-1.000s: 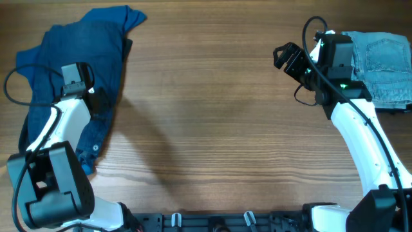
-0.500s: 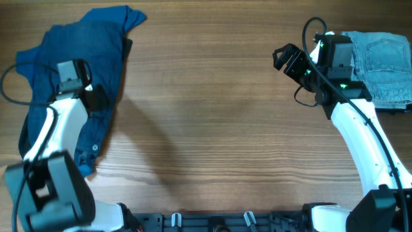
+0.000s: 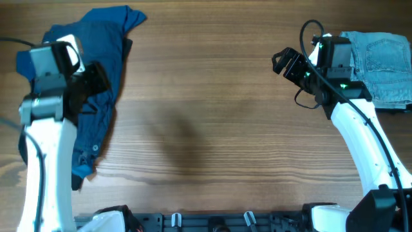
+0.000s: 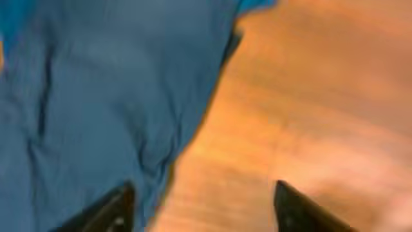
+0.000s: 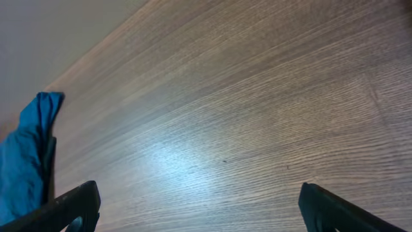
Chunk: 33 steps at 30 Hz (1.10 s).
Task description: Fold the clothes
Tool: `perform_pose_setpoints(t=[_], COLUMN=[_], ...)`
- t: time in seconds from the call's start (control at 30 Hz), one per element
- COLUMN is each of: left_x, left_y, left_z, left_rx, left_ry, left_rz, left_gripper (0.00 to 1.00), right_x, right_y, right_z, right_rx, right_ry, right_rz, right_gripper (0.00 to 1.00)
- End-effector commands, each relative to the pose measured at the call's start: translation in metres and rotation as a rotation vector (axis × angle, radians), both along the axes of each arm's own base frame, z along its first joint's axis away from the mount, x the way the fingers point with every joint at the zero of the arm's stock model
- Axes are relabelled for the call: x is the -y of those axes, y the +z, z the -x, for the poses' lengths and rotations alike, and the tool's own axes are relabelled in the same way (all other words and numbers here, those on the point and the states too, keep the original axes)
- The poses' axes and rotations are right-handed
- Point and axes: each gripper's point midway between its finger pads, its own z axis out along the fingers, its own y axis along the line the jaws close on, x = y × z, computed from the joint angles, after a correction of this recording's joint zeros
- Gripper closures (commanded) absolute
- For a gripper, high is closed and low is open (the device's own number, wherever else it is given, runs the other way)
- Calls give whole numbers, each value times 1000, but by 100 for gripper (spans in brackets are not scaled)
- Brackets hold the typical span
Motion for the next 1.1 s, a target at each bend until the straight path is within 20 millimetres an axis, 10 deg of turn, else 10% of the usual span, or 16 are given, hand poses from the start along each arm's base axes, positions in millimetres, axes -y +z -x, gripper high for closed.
perform_pose_setpoints(t=[0.0,0.37,1.07], left_x=[-7,-31,-46], left_y=[-68,-181,-202], left_z=[3,7,0], left_rx=[-237,-551,-567], left_ry=[19,103,135], left_rz=[-6,-75,-150], left_gripper=[27,12,28], right_x=[-2,-2,-2], right_y=[3,4,4], right_z=[-4,-5,-5], right_rx=[12,20,21], right_ry=[26,26,26], right_rz=[5,4,5], right_gripper=[1,1,0])
